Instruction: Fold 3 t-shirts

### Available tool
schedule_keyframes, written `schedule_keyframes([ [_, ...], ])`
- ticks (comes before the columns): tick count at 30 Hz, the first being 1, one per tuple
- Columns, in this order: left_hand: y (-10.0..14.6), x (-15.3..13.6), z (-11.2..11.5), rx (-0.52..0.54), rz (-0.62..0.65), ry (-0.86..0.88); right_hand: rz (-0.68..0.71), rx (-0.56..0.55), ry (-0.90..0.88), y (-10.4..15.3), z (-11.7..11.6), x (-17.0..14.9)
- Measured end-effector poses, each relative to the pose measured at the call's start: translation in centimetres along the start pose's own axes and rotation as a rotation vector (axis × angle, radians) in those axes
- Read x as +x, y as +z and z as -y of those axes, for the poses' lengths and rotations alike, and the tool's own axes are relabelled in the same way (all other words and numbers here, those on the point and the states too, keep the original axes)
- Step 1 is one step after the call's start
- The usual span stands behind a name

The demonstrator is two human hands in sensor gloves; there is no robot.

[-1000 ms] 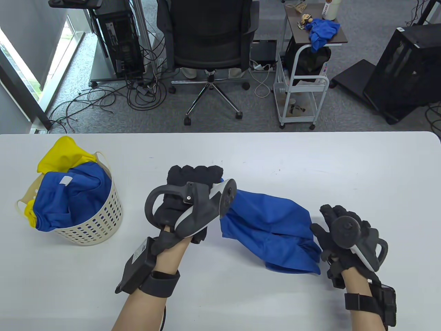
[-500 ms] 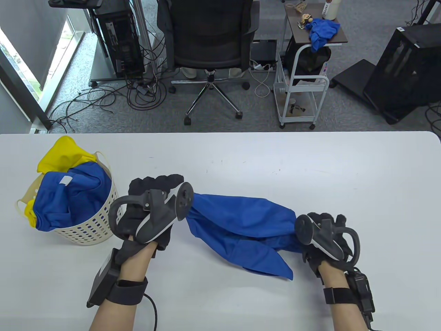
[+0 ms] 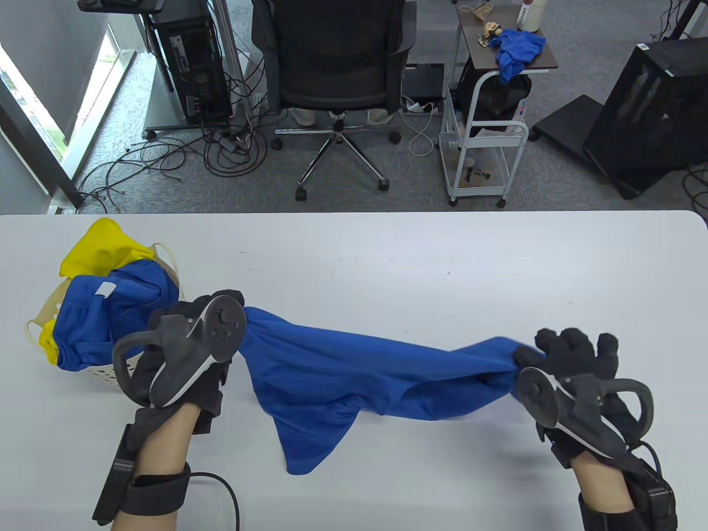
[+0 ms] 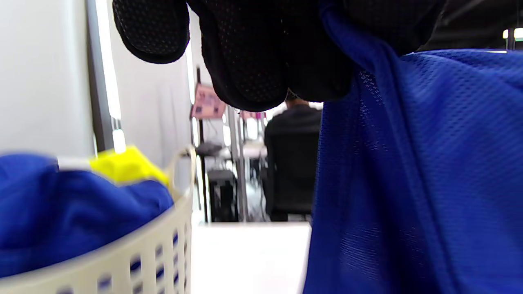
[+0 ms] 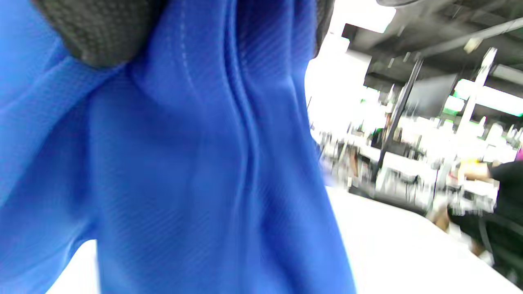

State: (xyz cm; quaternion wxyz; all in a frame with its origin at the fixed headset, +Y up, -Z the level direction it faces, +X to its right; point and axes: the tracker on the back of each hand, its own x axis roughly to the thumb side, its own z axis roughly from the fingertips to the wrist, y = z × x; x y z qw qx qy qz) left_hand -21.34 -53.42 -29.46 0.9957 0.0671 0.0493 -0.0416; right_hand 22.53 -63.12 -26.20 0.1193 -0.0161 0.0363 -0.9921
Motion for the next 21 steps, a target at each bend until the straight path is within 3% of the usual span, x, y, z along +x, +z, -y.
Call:
schedule_keyframes([
  [3,-0.1,1.0,2.1,-0.051,0.018,-0.076,-0.012,0.077,0.012,-0.5,-3.8,0.4],
  [5,-0.2,1.3,2.6,-0.052,0.026,-0.111,-0.021,0.086,-0.019,-0.7,-4.9,0.0],
  [11,-0.3,1.0,3.0,-0.052,0.010,-0.097,-0.009,0.059,-0.234,-0.6,-5.0,-0.9],
  [14,0.0,0.6,3.4,-0.061,-0.001,-0.100,0.037,0.165,-0.239,-0.7,-5.9,-0.2],
  [15,0.1,0.5,3.6,-0.066,-0.007,-0.099,0.055,0.216,-0.160,-0.8,-6.7,0.4],
  [18,0.4,0.0,3.8,-0.073,-0.020,-0.095,0.043,0.127,-0.077,-0.8,-7.5,1.4],
  [21,0.7,-1.1,3.6,-0.065,-0.040,-0.099,0.024,-0.007,-0.068,0.0,-5.4,0.7],
])
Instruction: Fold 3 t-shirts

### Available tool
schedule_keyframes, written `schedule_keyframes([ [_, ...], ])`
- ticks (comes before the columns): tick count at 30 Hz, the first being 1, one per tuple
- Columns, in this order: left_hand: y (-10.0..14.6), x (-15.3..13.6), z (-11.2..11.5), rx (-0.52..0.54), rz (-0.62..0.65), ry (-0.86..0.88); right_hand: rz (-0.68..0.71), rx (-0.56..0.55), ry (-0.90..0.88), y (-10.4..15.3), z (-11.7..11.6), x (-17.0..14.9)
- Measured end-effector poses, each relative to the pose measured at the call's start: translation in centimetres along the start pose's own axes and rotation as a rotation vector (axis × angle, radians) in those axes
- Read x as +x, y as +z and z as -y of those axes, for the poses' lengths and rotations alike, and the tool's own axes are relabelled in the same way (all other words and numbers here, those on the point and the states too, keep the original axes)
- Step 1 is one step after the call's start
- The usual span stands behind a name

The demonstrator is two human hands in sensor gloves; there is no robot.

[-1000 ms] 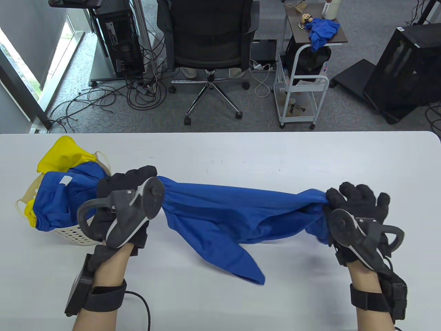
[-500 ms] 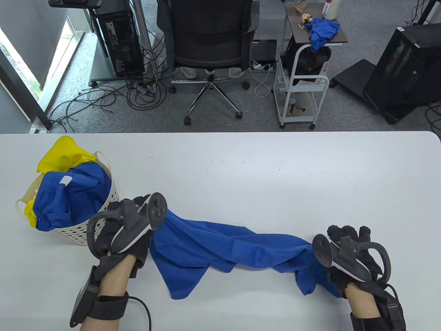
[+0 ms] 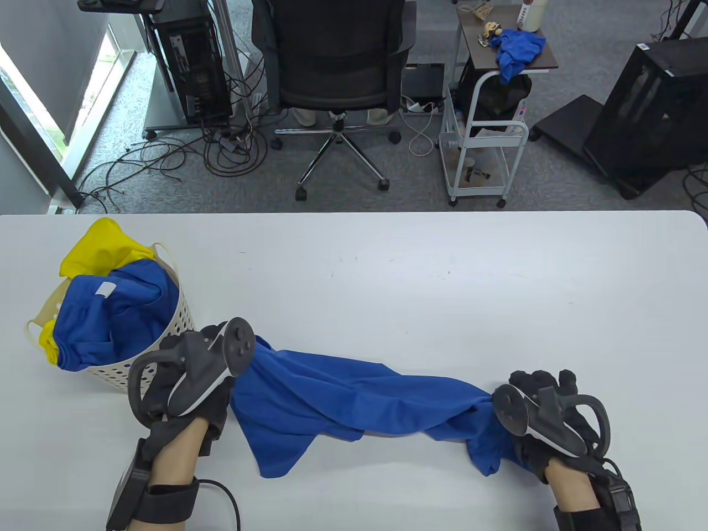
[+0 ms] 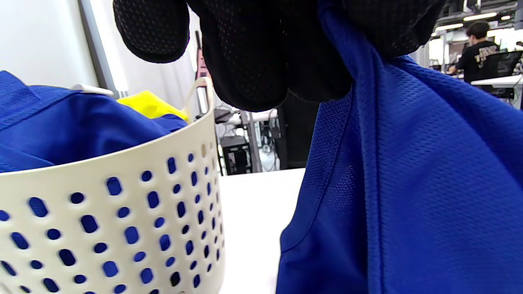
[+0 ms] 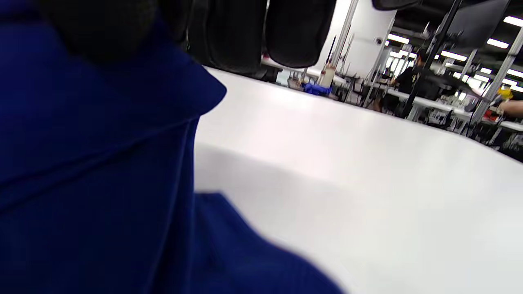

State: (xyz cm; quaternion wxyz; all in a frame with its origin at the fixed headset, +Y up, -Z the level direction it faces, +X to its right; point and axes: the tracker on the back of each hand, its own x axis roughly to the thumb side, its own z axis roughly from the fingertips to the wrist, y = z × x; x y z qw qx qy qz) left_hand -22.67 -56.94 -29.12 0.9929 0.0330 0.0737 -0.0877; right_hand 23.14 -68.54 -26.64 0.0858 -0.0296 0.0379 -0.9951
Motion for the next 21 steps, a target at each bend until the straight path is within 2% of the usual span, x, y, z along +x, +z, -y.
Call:
schedule_keyframes([
  [4,0.0,-2.6,-0.8,0.033,-0.079,0.011,-0.093,-0.270,0.017,1.8,5.4,-3.6],
  [6,0.0,-3.8,-1.0,0.039,-0.111,0.033,-0.139,-0.341,0.006,2.7,6.9,-5.1],
  [7,0.0,-4.2,-1.0,0.042,-0.120,0.042,-0.142,-0.337,0.004,2.9,7.2,-5.6],
  [10,-0.2,-5.3,-0.3,0.026,-0.143,0.051,-0.135,-0.165,0.032,3.2,5.9,-6.5],
  [12,-0.5,-5.5,0.6,0.000,-0.150,0.049,-0.122,0.049,0.098,2.8,3.4,-6.5],
  [13,-0.6,-5.5,1.0,-0.011,-0.151,0.049,-0.119,0.099,0.106,2.7,2.7,-6.4],
  [14,-0.7,-5.4,1.4,-0.026,-0.149,0.049,-0.100,0.233,0.118,2.4,1.0,-6.1],
  [16,-0.8,-5.0,1.9,-0.036,-0.137,0.046,-0.083,0.392,0.149,2.1,-0.7,-5.4],
  [18,-0.9,-4.5,2.1,-0.039,-0.120,0.040,-0.061,0.459,0.193,2.0,-1.1,-4.8],
  [21,-1.0,-3.9,1.9,-0.027,-0.101,0.029,-0.059,0.403,0.130,1.6,-0.1,-4.9],
])
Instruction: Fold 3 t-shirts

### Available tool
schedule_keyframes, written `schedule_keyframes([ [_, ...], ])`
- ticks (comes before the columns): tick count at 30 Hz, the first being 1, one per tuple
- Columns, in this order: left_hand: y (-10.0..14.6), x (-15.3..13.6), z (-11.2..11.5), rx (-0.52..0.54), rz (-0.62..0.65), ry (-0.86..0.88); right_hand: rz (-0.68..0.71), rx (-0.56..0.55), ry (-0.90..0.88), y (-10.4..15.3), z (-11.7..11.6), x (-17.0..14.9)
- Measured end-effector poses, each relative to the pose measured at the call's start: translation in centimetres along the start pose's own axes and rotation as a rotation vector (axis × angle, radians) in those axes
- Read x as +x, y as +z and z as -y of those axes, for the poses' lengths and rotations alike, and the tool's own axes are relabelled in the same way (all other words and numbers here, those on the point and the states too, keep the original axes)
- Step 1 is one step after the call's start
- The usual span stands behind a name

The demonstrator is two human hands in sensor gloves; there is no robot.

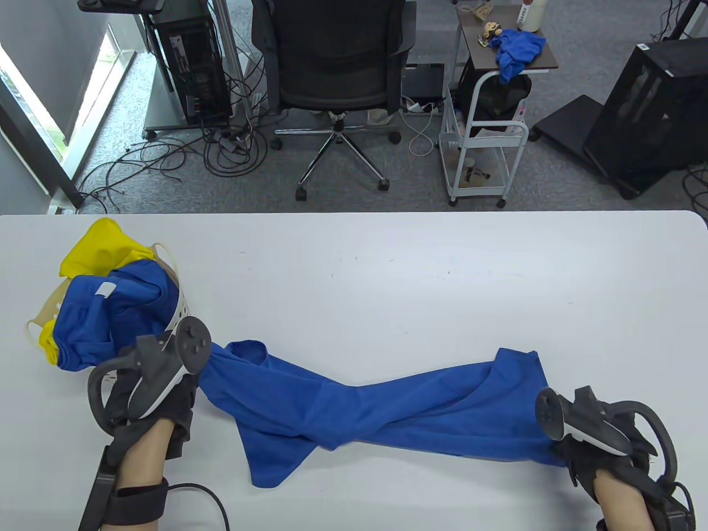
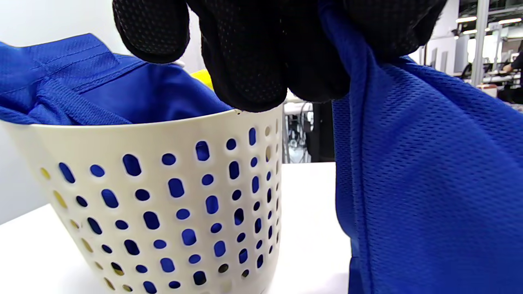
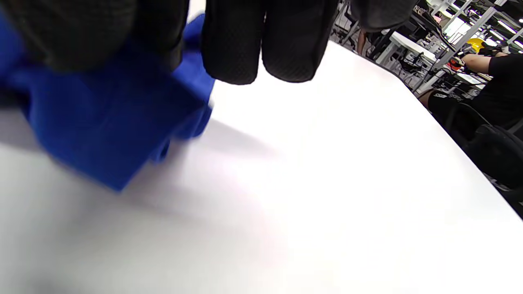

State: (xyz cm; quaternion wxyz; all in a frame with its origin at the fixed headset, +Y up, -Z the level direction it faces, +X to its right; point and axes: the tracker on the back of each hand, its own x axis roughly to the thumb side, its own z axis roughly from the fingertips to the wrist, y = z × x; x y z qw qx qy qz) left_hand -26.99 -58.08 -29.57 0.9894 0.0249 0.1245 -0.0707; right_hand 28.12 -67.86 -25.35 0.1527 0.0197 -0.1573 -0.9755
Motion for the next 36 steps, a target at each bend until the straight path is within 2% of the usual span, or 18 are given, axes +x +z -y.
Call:
schedule_keyframes([
  [2,-0.1,0.1,-0.3,0.005,0.004,-0.005,0.005,-0.054,-0.098,0.0,1.1,-0.4],
  [3,-0.1,0.2,-0.4,0.008,0.008,-0.002,-0.003,-0.127,-0.156,-0.1,1.8,-0.5],
  [5,-0.1,0.3,-0.6,0.011,0.014,0.000,-0.017,-0.240,-0.170,-0.7,2.2,-0.1],
  [7,-0.2,0.4,-0.6,0.014,0.019,-0.005,0.001,-0.300,-0.149,-1.6,2.1,1.0],
  [9,-0.3,0.5,-0.6,0.017,0.024,-0.012,0.038,-0.302,-0.137,-2.9,1.6,2.6],
  [12,-0.4,0.6,-0.4,0.004,0.032,-0.020,0.102,-0.245,-0.121,-5.0,0.7,5.0],
  [16,-0.6,0.7,0.2,-0.062,0.047,-0.044,0.165,-0.204,-0.040,-7.2,0.2,7.9],
  [21,-0.7,0.3,0.9,-0.101,0.046,-0.028,0.180,-0.171,0.003,-8.2,0.2,9.0],
  [25,-0.6,-0.6,1.2,-0.120,0.031,-0.018,0.156,-0.183,0.060,-7.5,0.7,7.5],
  [28,-0.7,-1.2,0.6,-0.115,0.032,0.005,0.132,-0.225,-0.062,-6.4,2.3,4.6],
  [31,-1.2,-0.9,-0.6,-0.098,0.056,0.036,0.106,-0.199,-0.149,-6.1,3.5,2.0],
  [34,-3.8,1.2,-1.2,-0.103,0.074,0.006,0.020,-0.088,-0.088,-8.7,4.1,-0.1],
  [36,-6.7,3.0,-0.9,-0.121,0.070,-0.026,-0.063,-0.040,-0.108,-11.7,4.6,-1.1],
])
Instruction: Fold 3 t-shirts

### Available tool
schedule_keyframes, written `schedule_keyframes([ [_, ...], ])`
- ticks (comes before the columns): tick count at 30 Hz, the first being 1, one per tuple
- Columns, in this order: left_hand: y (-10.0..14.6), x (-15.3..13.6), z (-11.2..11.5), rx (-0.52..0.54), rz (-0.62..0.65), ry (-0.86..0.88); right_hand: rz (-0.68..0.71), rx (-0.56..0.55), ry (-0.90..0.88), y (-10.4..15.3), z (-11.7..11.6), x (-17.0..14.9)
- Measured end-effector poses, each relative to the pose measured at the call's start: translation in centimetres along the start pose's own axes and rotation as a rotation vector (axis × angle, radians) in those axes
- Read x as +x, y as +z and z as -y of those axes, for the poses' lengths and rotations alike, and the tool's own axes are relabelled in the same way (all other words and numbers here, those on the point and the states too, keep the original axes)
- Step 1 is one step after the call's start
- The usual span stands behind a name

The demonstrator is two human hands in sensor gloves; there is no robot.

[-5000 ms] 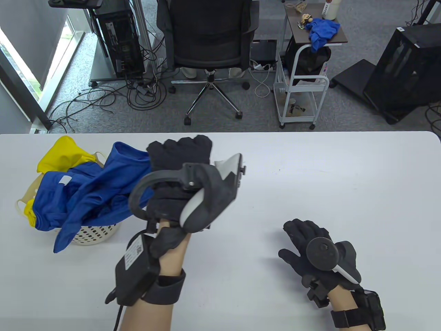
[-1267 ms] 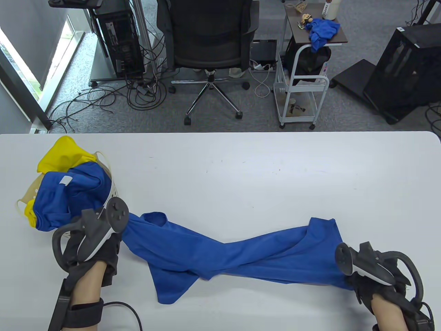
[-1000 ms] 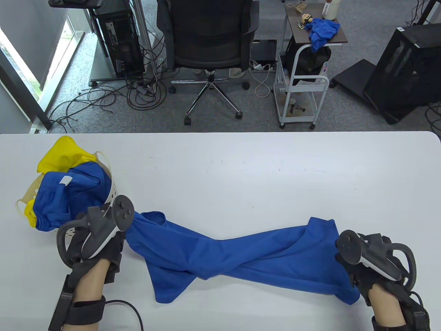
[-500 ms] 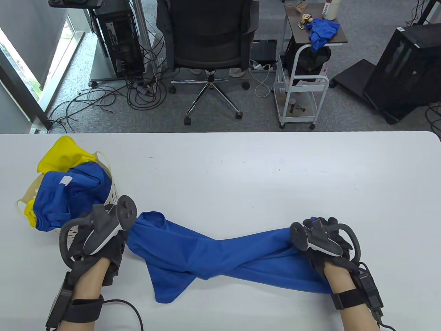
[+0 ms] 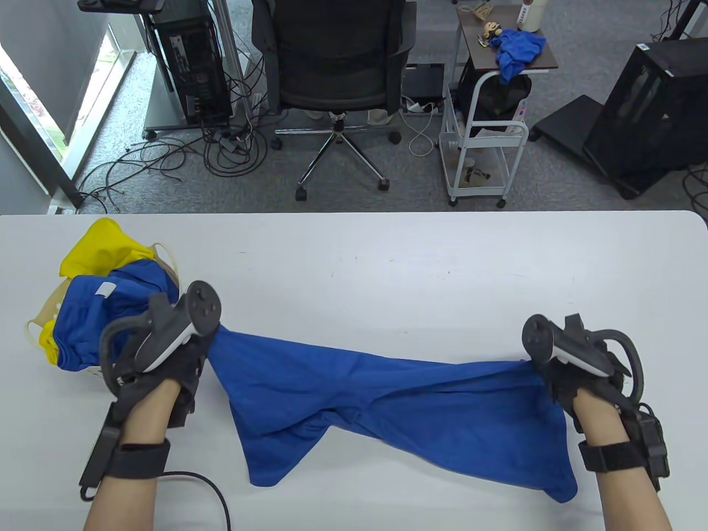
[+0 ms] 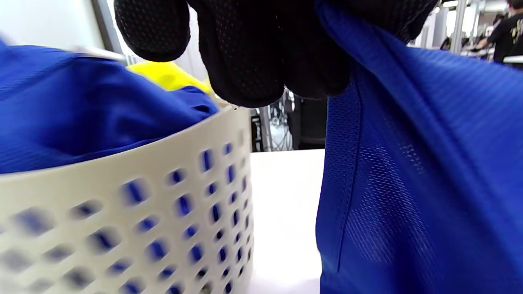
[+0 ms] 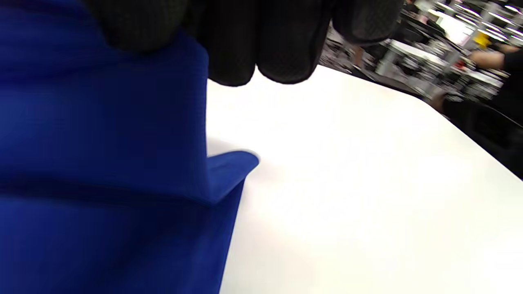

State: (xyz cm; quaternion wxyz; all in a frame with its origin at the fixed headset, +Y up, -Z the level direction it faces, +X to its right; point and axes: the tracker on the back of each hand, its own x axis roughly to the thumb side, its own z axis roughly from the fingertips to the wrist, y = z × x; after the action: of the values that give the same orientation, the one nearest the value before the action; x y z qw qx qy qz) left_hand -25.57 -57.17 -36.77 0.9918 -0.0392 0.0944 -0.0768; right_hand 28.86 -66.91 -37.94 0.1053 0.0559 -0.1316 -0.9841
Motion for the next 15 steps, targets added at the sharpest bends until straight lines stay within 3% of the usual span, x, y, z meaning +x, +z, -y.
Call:
schedule_keyframes([
  [2,-4.7,1.8,-0.8,-0.027,-0.073,-0.010,-0.143,-0.081,-0.059,-3.6,2.3,-1.3],
  [3,-5.6,2.0,-1.8,0.003,-0.114,-0.005,-0.180,-0.129,-0.055,-4.1,3.5,-1.8],
  [4,-6.4,2.0,-3.8,0.089,-0.160,0.033,-0.255,-0.257,-0.045,-4.3,6.6,-3.0],
  [7,-5.0,0.4,-10.5,0.392,-0.215,0.290,-0.411,-0.770,-0.142,-0.3,14.7,-6.2],
  [9,-1.7,-1.5,-15.1,0.620,-0.208,0.438,-0.425,-1.122,-0.260,5.3,19.0,-8.3],
  [11,0.7,-2.7,-17.0,0.660,-0.189,0.447,-0.417,-1.270,-0.280,9.6,20.4,-9.5],
  [13,2.4,-3.4,-17.2,0.610,-0.167,0.422,-0.375,-1.326,-0.235,12.3,20.3,-9.9],
  [15,3.1,-3.5,-15.7,0.497,-0.147,0.384,-0.341,-1.262,-0.146,13.4,19.0,-9.5],
])
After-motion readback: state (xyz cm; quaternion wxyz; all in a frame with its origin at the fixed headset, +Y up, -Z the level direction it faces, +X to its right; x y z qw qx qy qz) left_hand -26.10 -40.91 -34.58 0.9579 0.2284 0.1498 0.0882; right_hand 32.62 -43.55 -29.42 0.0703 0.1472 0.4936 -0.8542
